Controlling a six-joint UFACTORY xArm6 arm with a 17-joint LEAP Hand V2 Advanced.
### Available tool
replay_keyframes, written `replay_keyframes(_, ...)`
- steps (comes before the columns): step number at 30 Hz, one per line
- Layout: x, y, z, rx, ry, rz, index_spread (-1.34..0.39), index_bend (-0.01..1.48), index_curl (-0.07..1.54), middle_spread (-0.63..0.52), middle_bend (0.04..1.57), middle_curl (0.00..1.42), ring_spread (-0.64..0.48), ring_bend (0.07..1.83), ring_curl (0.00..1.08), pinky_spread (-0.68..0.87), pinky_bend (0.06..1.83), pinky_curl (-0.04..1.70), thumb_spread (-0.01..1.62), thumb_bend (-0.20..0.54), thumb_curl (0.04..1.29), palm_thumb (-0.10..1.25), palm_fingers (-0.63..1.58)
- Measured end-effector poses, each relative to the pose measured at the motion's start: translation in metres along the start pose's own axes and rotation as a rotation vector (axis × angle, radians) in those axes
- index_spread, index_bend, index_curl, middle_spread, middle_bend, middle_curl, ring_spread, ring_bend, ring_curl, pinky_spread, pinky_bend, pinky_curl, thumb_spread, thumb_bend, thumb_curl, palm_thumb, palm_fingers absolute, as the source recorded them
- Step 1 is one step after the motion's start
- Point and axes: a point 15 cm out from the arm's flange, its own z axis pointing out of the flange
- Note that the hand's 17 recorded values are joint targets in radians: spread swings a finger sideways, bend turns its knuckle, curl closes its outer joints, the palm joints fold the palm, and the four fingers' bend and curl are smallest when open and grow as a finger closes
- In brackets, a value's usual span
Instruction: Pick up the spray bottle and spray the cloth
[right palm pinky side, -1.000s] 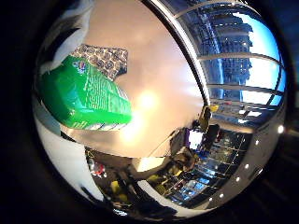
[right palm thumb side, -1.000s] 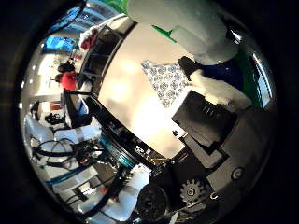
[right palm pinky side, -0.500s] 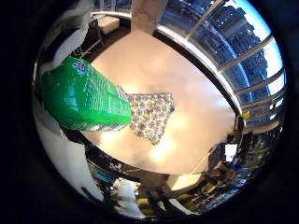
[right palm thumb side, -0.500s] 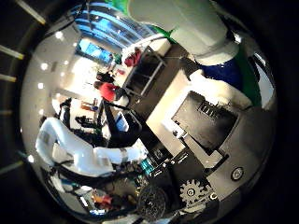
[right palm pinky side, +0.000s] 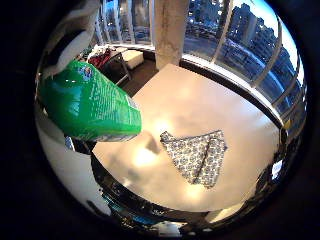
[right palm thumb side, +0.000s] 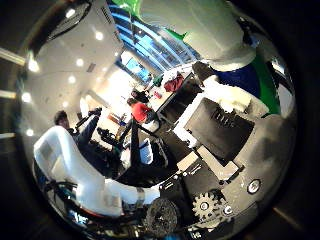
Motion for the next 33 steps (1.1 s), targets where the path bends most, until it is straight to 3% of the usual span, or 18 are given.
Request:
replay_keyframes(14,0.044,0.029,0.055,0.006,-0.062,0.04,-0.26,1.1,0.83,-0.13,1.37,0.72,-0.19,1.4,0.7,-0.18,1.04,1.35,0.56,-0.021,0.91,1.02,1.13)
replay_keyframes(33,0.142,0.007,0.091,0.019,-0.008,0.118,-0.26,1.1,0.83,-0.12,1.37,0.72,-0.19,1.4,0.7,-0.18,1.04,1.35,0.56,-0.021,0.92,1.02,1.13)
